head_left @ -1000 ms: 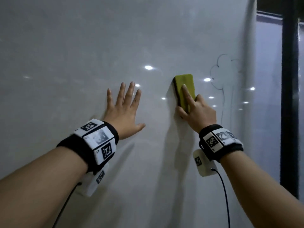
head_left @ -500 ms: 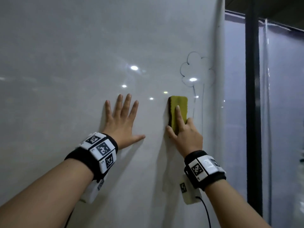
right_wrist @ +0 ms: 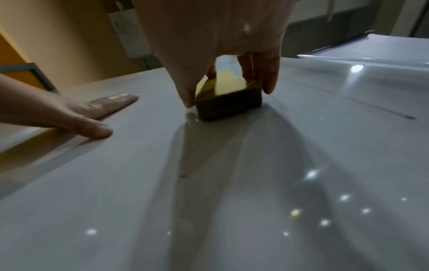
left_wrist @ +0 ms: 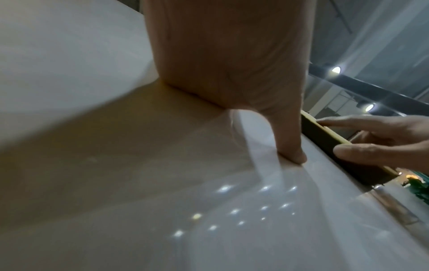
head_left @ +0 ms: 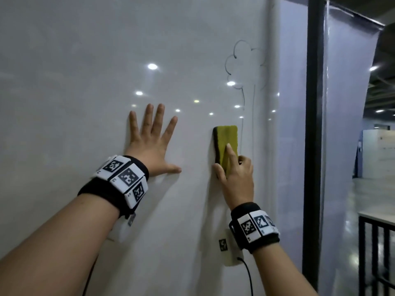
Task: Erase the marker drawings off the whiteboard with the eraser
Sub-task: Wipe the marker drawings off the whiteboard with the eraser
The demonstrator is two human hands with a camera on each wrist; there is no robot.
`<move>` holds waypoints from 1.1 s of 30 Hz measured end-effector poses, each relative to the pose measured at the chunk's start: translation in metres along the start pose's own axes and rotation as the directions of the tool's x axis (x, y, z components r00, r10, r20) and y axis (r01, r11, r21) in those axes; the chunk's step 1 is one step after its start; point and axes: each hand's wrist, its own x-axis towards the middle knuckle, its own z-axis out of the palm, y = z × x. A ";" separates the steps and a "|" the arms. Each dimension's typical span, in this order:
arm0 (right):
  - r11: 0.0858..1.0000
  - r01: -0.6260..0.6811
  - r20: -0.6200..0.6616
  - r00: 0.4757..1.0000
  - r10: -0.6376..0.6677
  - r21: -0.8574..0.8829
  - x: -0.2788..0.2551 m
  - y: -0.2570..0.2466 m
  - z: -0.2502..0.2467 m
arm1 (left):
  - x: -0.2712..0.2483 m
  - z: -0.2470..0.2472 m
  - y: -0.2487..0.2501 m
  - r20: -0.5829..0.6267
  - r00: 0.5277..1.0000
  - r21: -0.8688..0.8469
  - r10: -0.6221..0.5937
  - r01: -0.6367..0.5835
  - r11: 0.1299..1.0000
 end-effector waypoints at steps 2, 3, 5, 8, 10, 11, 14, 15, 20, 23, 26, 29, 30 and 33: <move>0.998 -0.027 -0.045 0.999 0.030 0.064 -0.012 0.004 0.005 | -0.002 -0.001 0.000 -0.005 1.000 -0.013 0.008 -0.008 1.000; 0.997 -0.008 -0.063 0.998 0.013 0.078 -0.019 0.004 0.008 | -0.001 -0.001 0.000 -0.008 1.000 -0.016 0.011 -0.011 1.000; 0.993 0.104 -0.039 0.994 -0.102 0.061 -0.037 0.003 0.012 | -0.002 -0.001 0.000 -0.008 1.000 -0.018 0.018 -0.018 1.000; 0.974 0.221 0.014 0.975 -0.220 -0.043 -0.048 0.020 0.014 | -0.001 0.000 -0.001 -0.008 1.000 -0.026 0.023 -0.023 0.999; 0.998 0.066 -0.051 0.996 -0.067 -0.014 -0.048 0.042 0.012 | -0.001 0.000 0.000 -0.003 1.000 -0.029 0.026 -0.026 0.999; 0.995 -0.095 -0.081 0.992 0.098 0.034 -0.047 0.051 0.011 | -0.001 0.001 0.000 0.001 1.000 -0.030 0.026 -0.026 0.999; 0.895 -0.434 -0.075 0.894 0.442 0.102 -0.050 0.058 0.012 | 0.001 0.004 0.001 0.000 1.000 -0.021 0.021 -0.021 1.000; 0.891 -0.442 -0.073 0.890 0.451 0.105 -0.051 0.052 0.012 | 0.001 0.004 0.001 -0.002 1.000 -0.016 0.021 -0.021 1.000; 0.966 -0.259 0.068 0.964 0.257 0.015 -0.064 0.042 0.006 | 0.002 0.005 0.001 -0.026 1.000 -0.005 0.017 -0.017 1.000; 0.915 -0.402 0.105 0.911 0.398 0.028 -0.048 0.050 -0.009 | 0.001 0.007 0.002 -0.041 0.999 -0.009 0.018 -0.018 1.000; 0.817 -0.576 0.177 0.808 0.563 0.031 -0.032 0.049 -0.014 | 0.000 0.008 0.002 -0.049 0.999 -0.009 0.014 -0.015 1.000; 0.854 -0.517 0.276 0.815 0.510 -0.053 -0.039 0.040 -0.012 | 0.001 0.008 0.002 -0.052 0.999 -0.013 0.014 -0.015 1.000; 0.875 -0.479 0.310 0.823 0.476 -0.071 -0.044 0.041 -0.011 | 0.000 0.008 0.002 -0.053 0.998 -0.014 0.015 -0.016 1.000; 0.880 -0.469 0.325 0.823 0.466 -0.075 -0.041 0.054 -0.016 | 0.001 0.010 0.002 -0.057 0.998 -0.009 0.011 -0.012 1.000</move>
